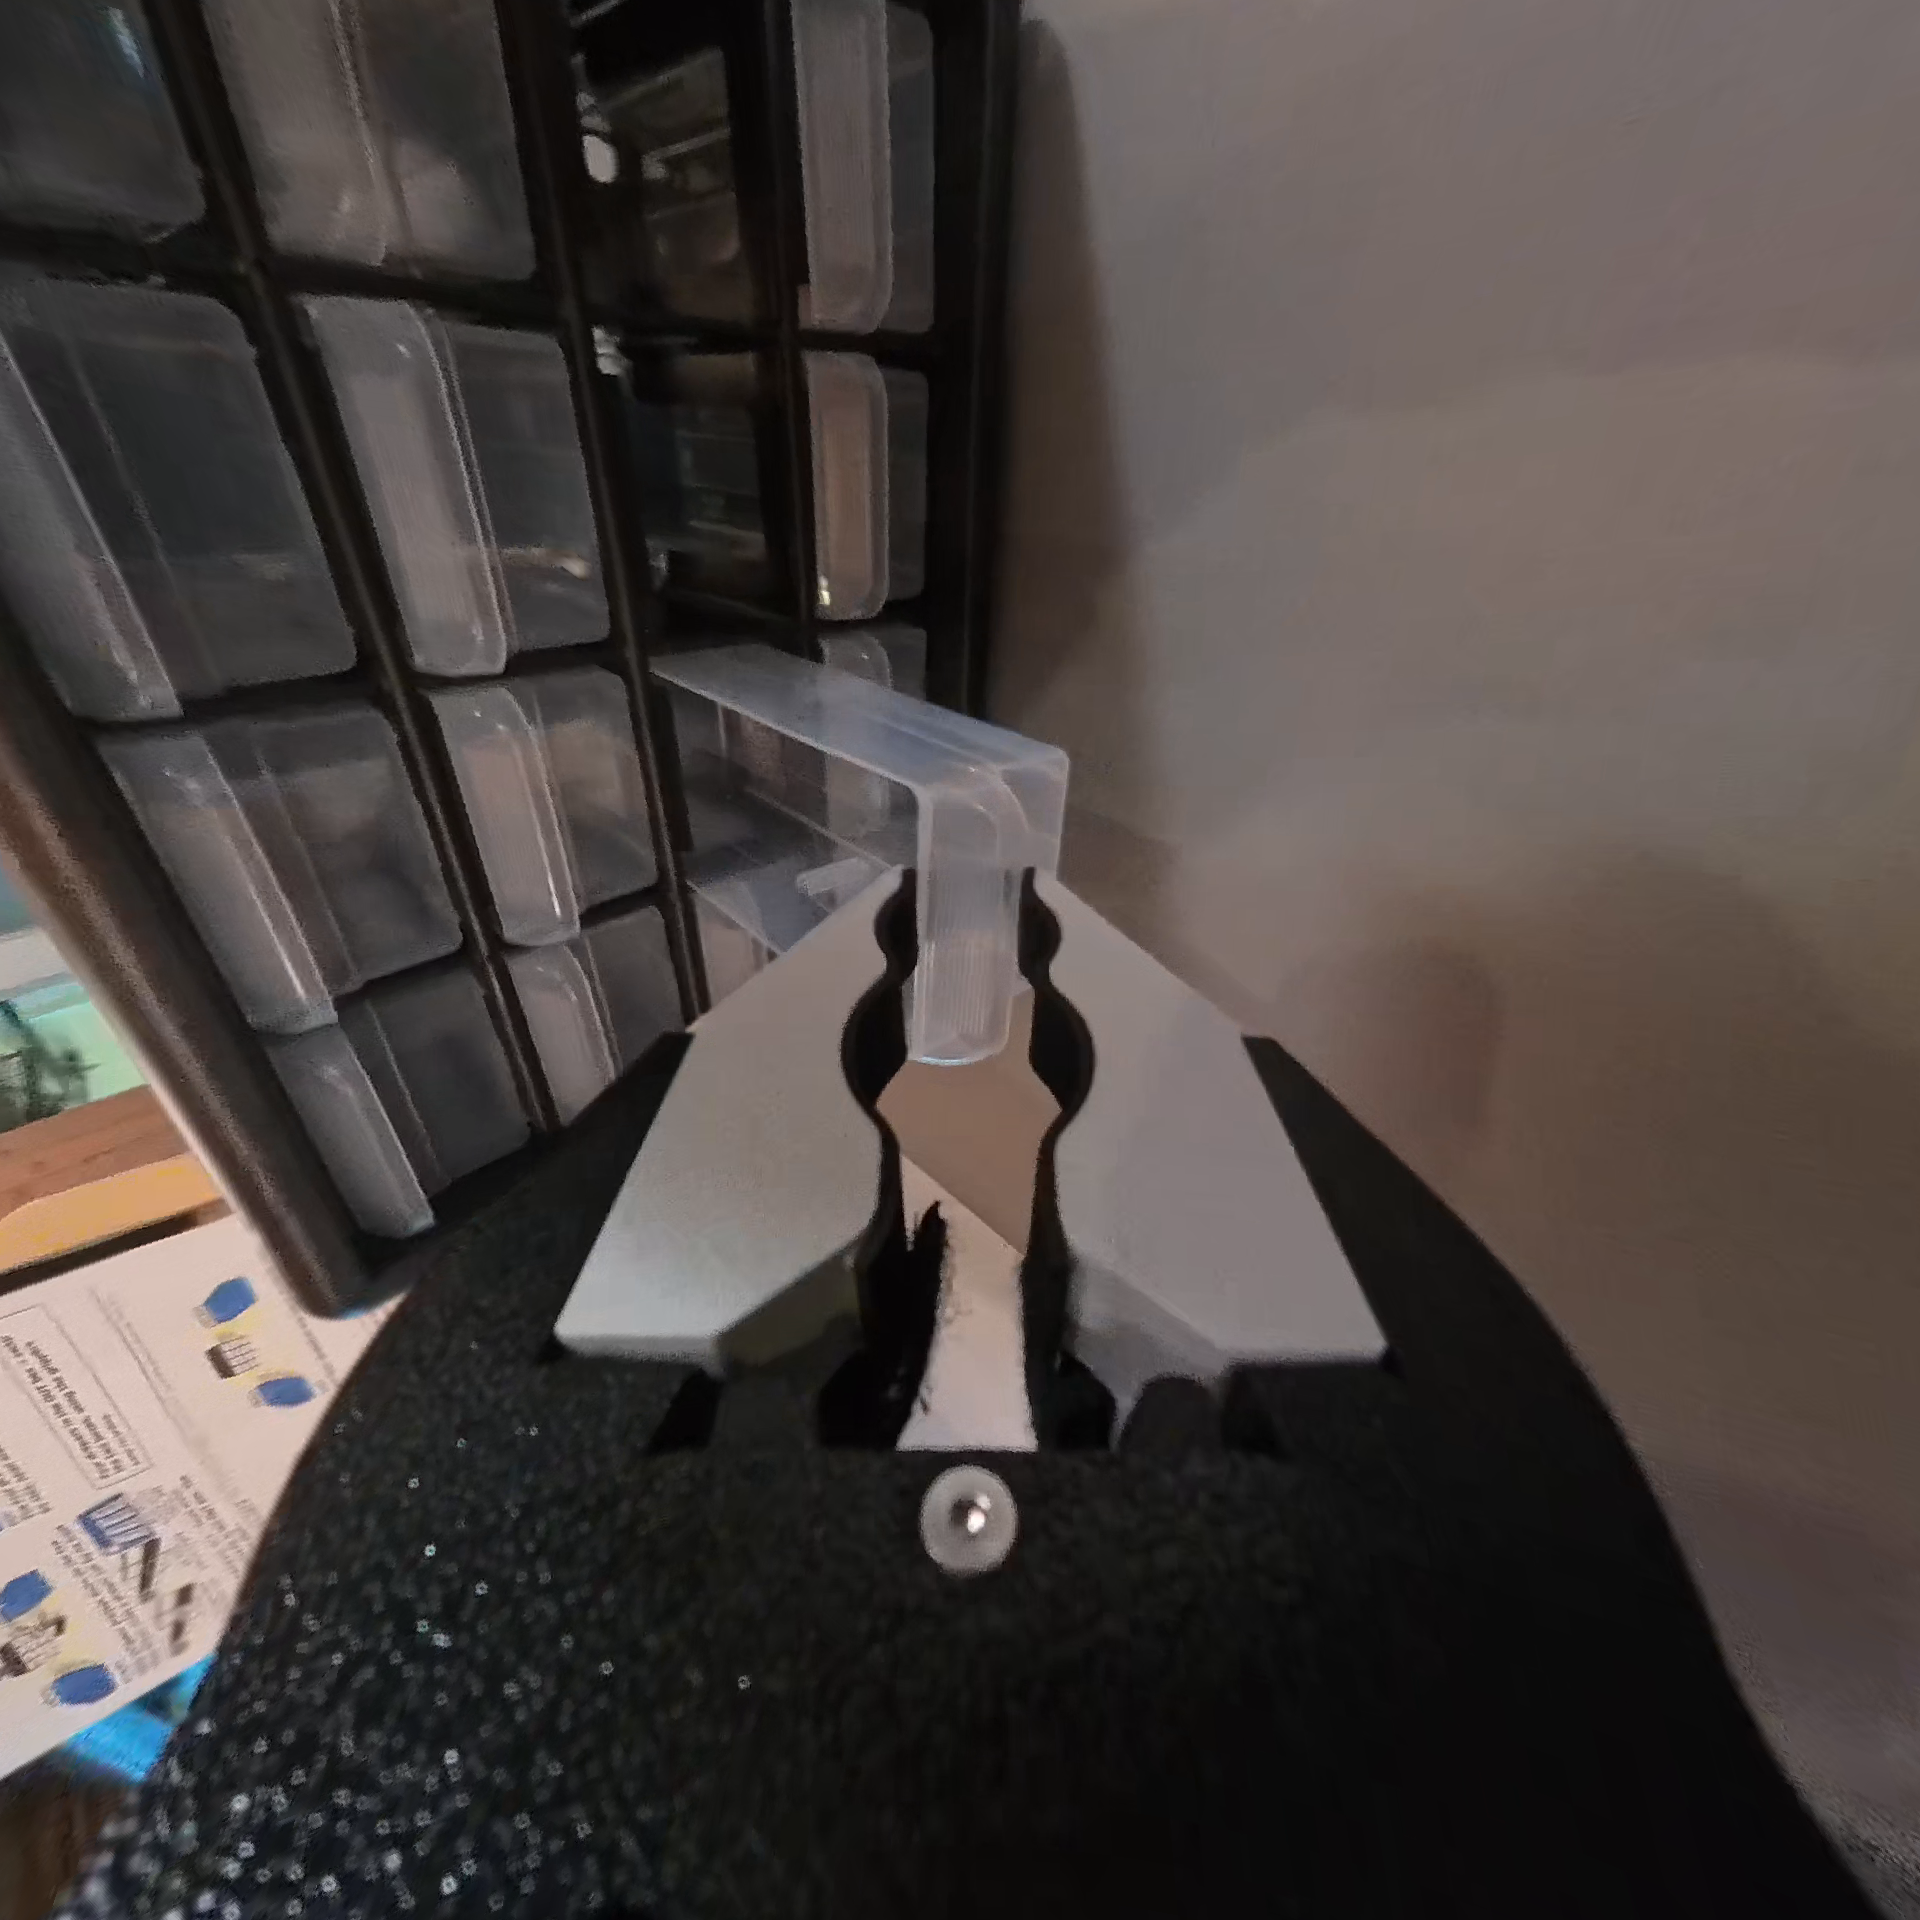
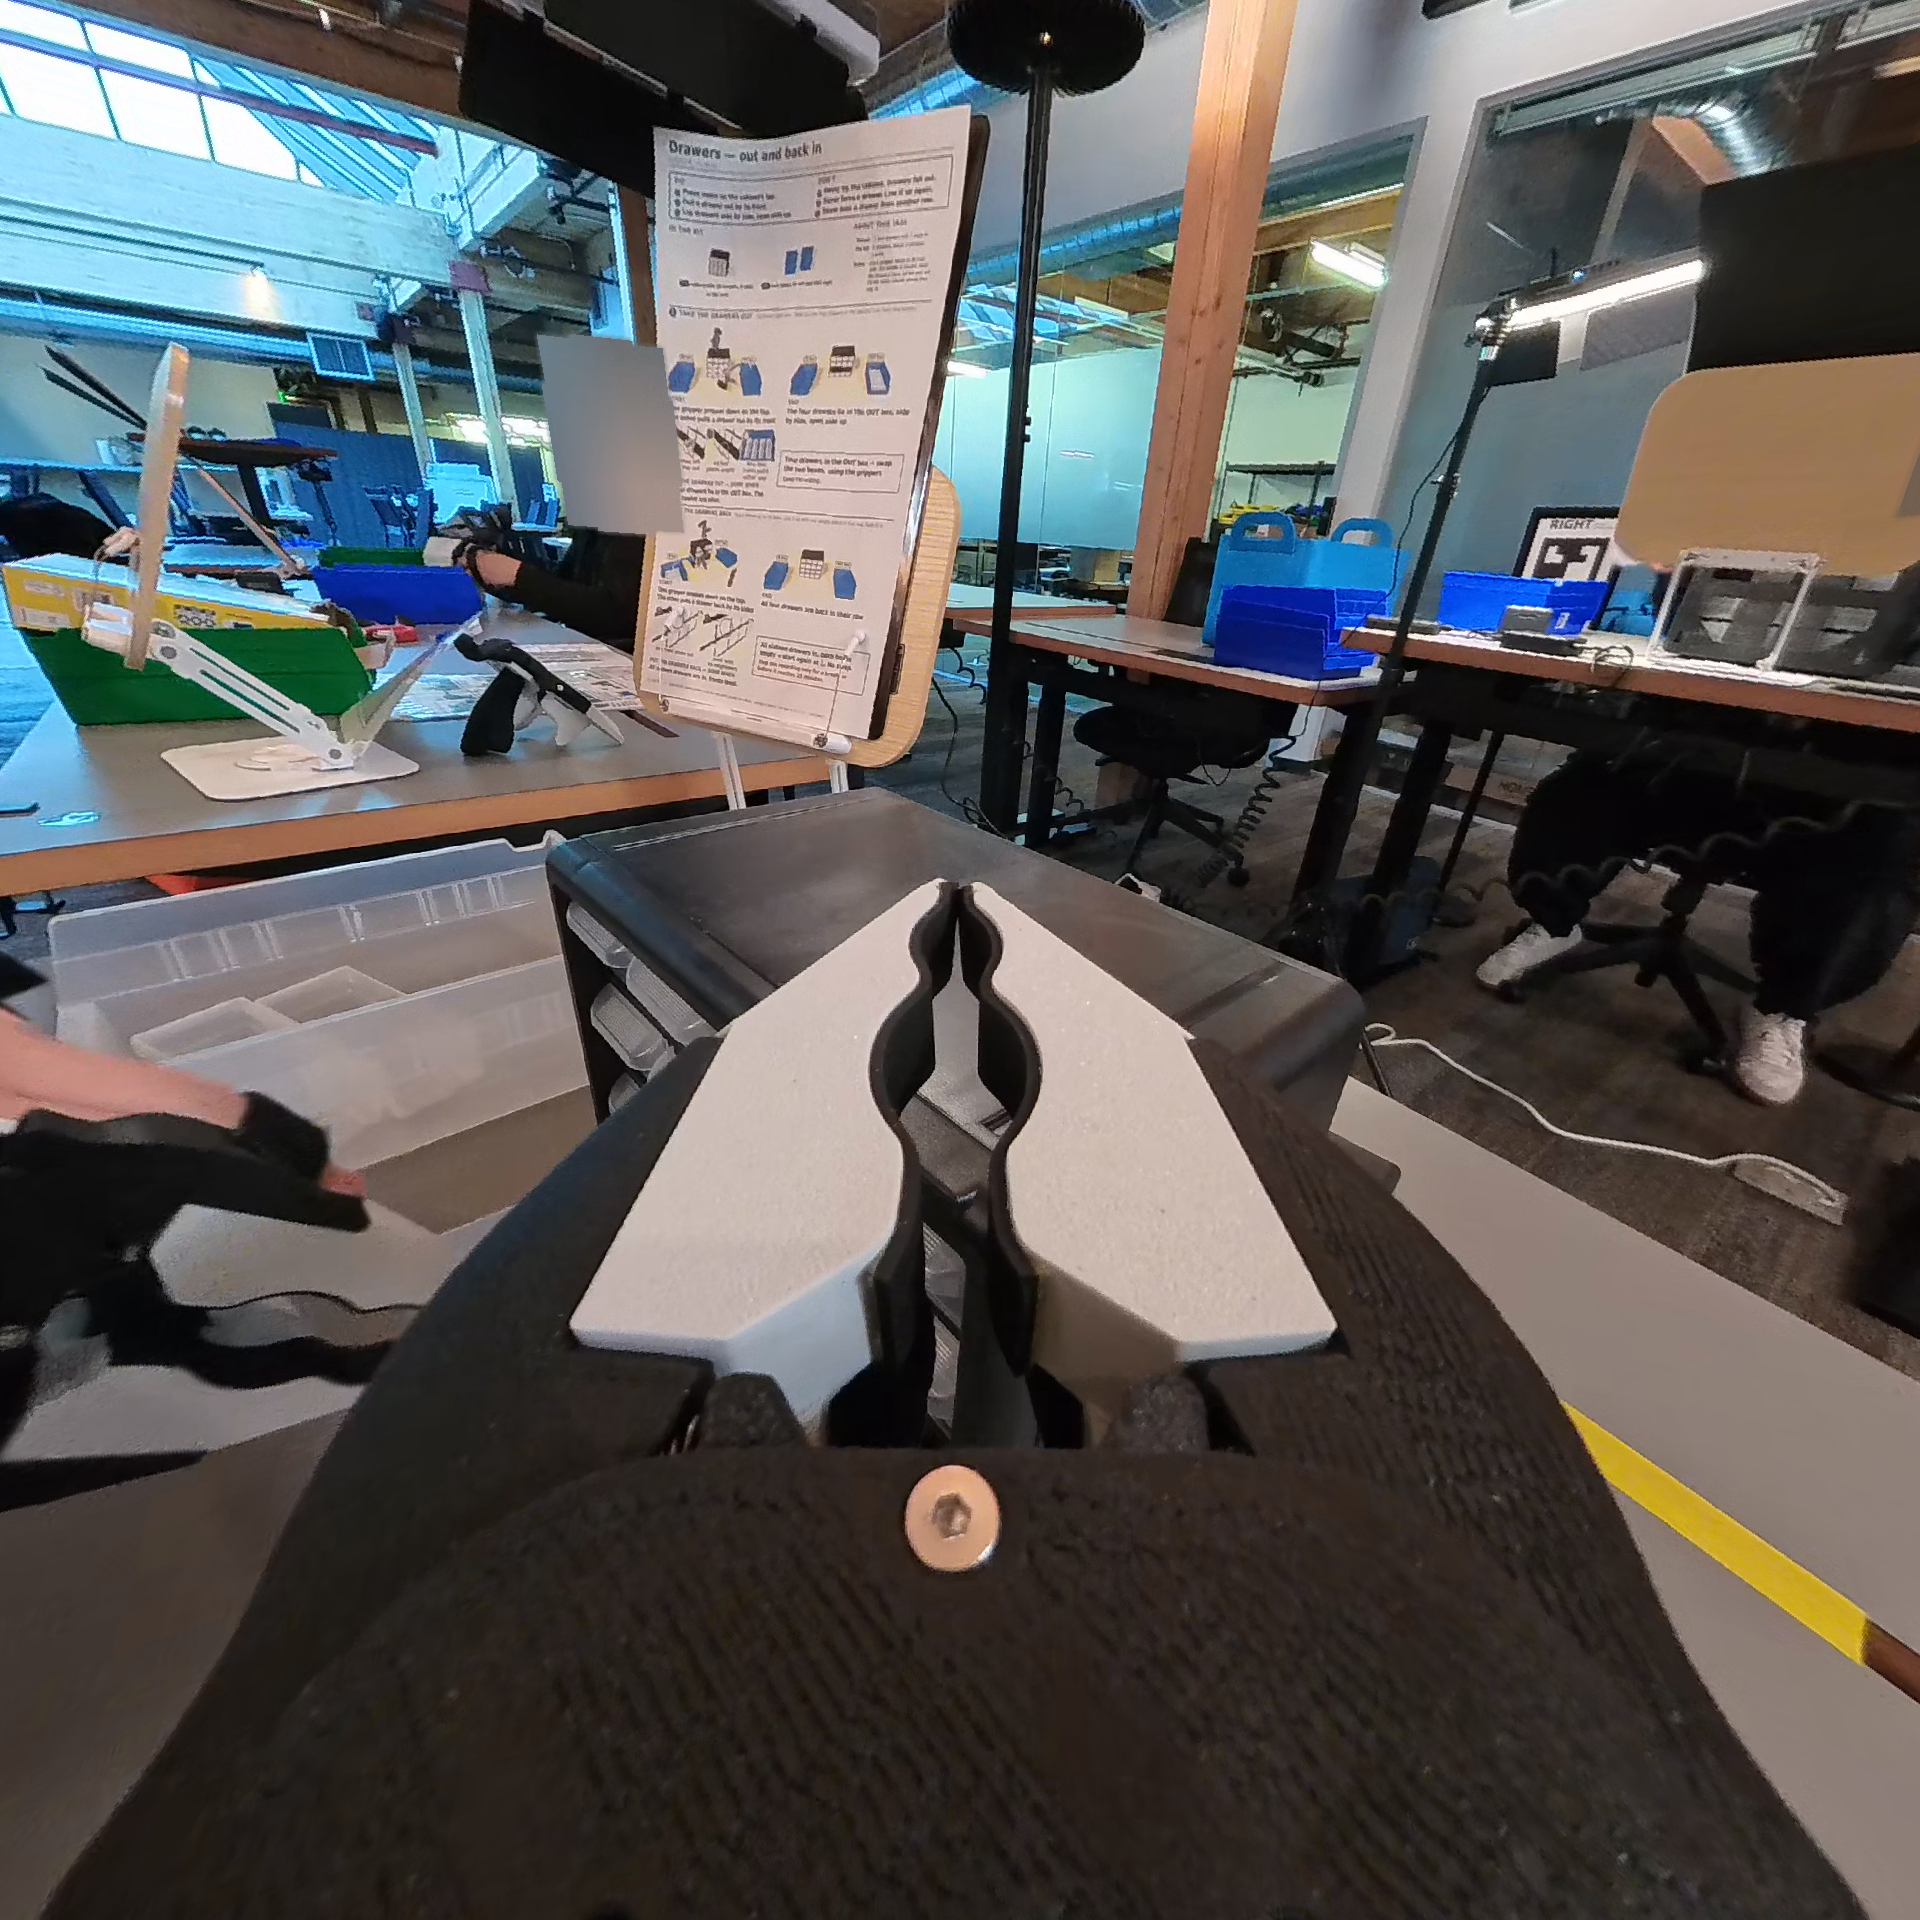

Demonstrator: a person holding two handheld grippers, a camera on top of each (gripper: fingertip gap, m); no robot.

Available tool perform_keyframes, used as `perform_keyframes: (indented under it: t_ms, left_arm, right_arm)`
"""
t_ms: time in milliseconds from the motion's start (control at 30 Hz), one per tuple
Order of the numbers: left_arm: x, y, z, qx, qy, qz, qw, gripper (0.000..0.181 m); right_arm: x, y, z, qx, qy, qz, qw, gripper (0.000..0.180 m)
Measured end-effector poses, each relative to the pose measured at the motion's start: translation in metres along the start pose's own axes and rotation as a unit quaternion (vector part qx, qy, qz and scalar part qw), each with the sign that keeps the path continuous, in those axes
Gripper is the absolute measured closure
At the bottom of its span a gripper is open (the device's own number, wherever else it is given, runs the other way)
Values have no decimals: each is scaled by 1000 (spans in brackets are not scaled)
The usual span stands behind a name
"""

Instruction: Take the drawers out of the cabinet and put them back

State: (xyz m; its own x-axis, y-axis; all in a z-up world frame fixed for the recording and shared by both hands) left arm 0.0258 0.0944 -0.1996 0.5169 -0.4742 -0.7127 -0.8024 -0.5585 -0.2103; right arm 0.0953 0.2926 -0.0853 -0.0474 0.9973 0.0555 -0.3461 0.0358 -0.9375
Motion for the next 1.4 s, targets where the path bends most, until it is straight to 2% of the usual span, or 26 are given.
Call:
perform_keyframes:
  t_ms: [300, 400, 467, 533, 600, 633, 767, 900, 1133, 1267, 1400]
  left_arm:
    - [-13, 11, 37, 15, -83, 28, 996, 163]
    - [-22, 17, 50, 18, -135, 27, 990, 160]
    - [-24, 24, 56, -5, -171, 28, 985, 130]
    - [-19, 27, 53, 8, -185, 20, 983, 111]
    - [-13, 26, 39, 55, -206, 14, 977, 114]
    - [-9, 26, 31, 77, -208, 3, 975, 121]
    - [13, 25, 25, 130, -123, -46, 983, 133]
    - [8, 28, 44, 113, -124, -26, 986, 132]
    - [-5, 34, 70, 94, -99, -82, 987, 122]
    - [8, 36, 48, 110, -72, -71, 989, 121]
    - [23, 50, -4, 165, -15, -119, 979, 127]
  right_arm:
    - [0, 1, 1, -3, -1, 1, 1000, 180]
    - [0, 1, 1, -2, -2, 1, 1000, 180]
    - [0, 1, 1, -3, -2, 0, 1000, 180]
    - [0, 1, 1, -3, -2, 1, 1000, 180]
    - [0, 1, 1, -3, -2, 2, 1000, 180]
    - [1, 1, 0, -3, -1, 2, 1000, 180]
    - [3, 1, -2, 0, 3, 4, 1000, 180]
    - [3, 2, -2, -3, 5, 3, 1000, 180]
    - [2, 2, 0, -6, 3, 1, 1000, 180]
    - [2, 3, 1, -8, 1, 1, 1000, 180]
    - [3, 4, 1, -8, 3, 3, 1000, 180]
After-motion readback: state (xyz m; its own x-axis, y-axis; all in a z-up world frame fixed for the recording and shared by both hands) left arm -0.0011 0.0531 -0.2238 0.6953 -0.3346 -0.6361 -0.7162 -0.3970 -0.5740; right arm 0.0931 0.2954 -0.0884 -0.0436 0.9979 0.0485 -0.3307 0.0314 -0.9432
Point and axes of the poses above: each gripper's, where its closed fingertips meet, z out along the fingers, y out of its underside, x = y × z across the jaws, the point moved 9 cm from there along -z, back along the fingers, and after that the axes turned 15 degrees about x, right-handed, at the moved point
